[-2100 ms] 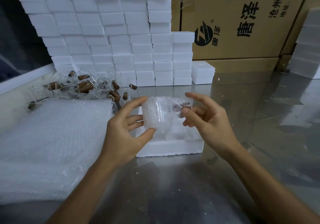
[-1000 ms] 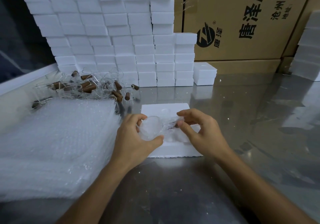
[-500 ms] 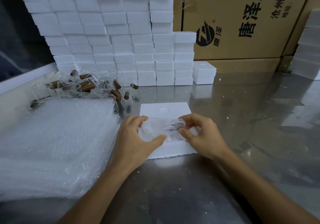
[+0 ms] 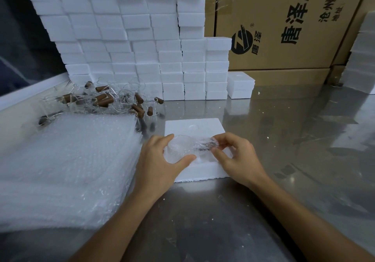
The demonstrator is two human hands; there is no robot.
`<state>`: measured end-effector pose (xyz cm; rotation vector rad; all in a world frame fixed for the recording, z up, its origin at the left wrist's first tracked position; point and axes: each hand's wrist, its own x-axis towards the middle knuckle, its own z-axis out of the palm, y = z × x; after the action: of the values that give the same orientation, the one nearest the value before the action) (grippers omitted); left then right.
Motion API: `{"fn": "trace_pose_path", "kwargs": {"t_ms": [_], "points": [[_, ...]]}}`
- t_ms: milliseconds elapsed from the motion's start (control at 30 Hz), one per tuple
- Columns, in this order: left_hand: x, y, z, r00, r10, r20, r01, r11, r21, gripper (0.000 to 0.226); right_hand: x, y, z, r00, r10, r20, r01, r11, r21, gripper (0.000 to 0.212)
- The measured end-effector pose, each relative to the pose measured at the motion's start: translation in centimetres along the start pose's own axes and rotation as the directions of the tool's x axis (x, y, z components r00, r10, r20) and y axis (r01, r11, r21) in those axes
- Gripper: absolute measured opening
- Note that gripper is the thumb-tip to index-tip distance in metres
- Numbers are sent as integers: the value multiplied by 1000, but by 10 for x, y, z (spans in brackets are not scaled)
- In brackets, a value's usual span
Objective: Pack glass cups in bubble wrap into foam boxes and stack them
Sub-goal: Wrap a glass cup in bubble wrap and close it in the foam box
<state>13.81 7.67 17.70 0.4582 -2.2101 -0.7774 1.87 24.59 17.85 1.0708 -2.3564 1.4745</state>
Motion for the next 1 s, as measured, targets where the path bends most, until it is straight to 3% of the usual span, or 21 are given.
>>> {"fn": "trace_pose_path", "kwargs": {"t_ms": [333, 733, 833, 1000], "points": [[-1, -1, 2, 999, -39, -28, 40, 999, 23, 82, -3, -3, 2, 1000, 14, 8, -14, 1000, -7, 14], [-2, -1, 4, 999, -38, 33, 37, 999, 36, 92, -4, -7, -1, 998, 33, 61, -32, 999, -20, 13], [-3, 1, 6, 997, -75, 36, 77, 995, -58, 92, -3, -6, -3, 998, 66, -10, -65, 997, 50, 16], [1, -1, 4, 949, -286, 130, 313, 899, -305, 91, 4, 2, -10, 971, 223, -86, -201, 958, 206, 28]]}}
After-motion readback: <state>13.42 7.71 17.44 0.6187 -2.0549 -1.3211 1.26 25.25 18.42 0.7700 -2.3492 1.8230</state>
